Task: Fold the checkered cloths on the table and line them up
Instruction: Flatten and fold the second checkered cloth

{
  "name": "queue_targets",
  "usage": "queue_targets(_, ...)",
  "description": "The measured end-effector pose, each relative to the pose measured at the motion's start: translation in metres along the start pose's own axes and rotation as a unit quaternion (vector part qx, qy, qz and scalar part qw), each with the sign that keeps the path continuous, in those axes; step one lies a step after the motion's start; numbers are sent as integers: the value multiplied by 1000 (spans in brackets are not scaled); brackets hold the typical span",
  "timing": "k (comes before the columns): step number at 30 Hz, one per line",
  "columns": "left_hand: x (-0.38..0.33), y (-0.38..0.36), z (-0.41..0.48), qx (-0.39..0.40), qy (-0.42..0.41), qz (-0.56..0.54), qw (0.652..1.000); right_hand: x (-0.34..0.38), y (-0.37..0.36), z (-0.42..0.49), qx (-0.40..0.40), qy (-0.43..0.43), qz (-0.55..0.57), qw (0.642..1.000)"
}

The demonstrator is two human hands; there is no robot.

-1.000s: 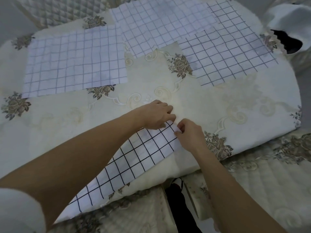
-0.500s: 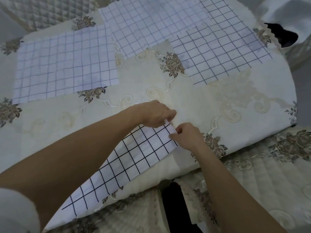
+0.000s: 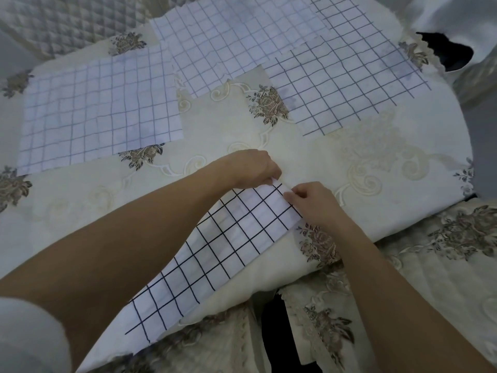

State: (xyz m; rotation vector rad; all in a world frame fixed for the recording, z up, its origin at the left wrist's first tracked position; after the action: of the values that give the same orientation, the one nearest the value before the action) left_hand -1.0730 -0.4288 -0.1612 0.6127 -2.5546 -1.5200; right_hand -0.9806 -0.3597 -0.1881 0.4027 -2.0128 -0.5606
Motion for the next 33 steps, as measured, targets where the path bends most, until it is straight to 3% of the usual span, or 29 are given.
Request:
queue_targets(6,1,12,12,1,31,1,1000,-6,31,5,-33,12,-39,999)
queue_targets(12,0,24,16,-27,53,-23,998,-11,50,10,-73,16,9,997)
queue_targets(16,2,36,8,-70,68,-55,994,-10,41,8,-26,26,33,999)
queue_targets(25,19,57,-45,-205,58,-199,956,29,54,-24,-95,66,70,991)
queue_targets(33,23,56,-133,-294,25,-217,931,87,27,-79,-166,112,62,978)
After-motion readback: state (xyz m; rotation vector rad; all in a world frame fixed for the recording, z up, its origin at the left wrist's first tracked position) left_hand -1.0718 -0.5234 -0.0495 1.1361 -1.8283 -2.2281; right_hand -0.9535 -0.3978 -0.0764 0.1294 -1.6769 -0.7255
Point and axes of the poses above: each hand's wrist, its own z-axis towards the middle knuckle, its own y-axis out of the back of the hand, x = y × z, the point moved 10 cm from there along z, towards the middle knuckle, and after that the axes turned 5 degrees about y, right-handed, at the moved point
